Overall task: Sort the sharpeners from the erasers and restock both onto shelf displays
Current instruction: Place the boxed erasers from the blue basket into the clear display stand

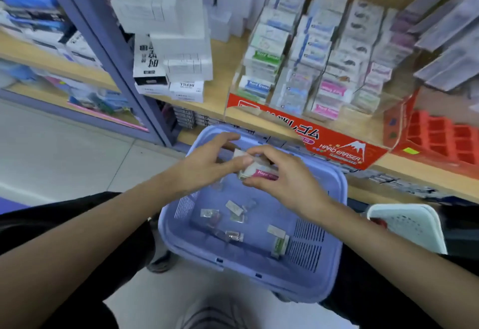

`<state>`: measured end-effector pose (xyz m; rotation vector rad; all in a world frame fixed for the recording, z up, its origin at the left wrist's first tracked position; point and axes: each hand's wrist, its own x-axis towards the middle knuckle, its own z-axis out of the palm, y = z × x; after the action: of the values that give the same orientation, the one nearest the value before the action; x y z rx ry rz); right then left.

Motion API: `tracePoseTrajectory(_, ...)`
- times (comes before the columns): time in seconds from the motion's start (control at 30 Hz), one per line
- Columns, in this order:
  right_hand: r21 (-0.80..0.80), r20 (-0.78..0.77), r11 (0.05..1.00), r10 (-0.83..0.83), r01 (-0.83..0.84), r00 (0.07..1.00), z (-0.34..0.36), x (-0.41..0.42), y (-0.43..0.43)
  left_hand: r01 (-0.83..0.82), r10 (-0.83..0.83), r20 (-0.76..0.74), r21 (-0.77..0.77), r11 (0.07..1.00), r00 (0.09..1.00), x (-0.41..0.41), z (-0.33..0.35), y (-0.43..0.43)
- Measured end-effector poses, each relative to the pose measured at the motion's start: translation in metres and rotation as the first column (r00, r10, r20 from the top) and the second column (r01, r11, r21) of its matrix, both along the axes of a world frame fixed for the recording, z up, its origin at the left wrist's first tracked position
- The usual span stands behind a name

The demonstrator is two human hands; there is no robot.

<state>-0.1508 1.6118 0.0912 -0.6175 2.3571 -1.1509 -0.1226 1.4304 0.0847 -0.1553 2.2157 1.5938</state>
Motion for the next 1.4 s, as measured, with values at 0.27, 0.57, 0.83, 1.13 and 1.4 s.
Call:
tracePoseTrajectory(0.27, -0.050, -0.105, 0.991, -0.129, 0.125, 0.986, 0.055, -0.015, 0.012, -0.076, 0.079, 0.003, 0.310, 0.948, 0.997, -0.024, 0.048, 0.034)
tracePoseTrajectory(0.57, -0.523, 0.551, 0.617, -0.280, 0.587, 0.786, 0.078, -0.036, 0.036, -0.186, 0.205, 0.009, 0.457, 0.870, 0.979, -0.054, 0.076, 0.041)
tracePoseTrajectory(0.83, -0.254, 0.307, 0.572, -0.717, 0.780, 0.625, 0.068, -0.063, 0.072, -0.276, 0.267, 0.074, 0.332, 0.902, 0.961, -0.073, 0.067, 0.037)
tracePoseTrajectory(1.13, 0.224, -0.302, 0.721, -0.589, 0.656, 0.750, 0.056, -0.080, 0.053, -0.270, 0.248, 0.110, 0.300, 0.915, 0.962, -0.091, 0.069, 0.042)
tracePoseTrajectory(1.4, 0.198, -0.182, 0.776, -0.571, 0.598, 0.801, 0.046, -0.083, 0.064, -0.291, 0.262, 0.130, 0.309, 0.905, 0.956, -0.094, 0.069, 0.038)
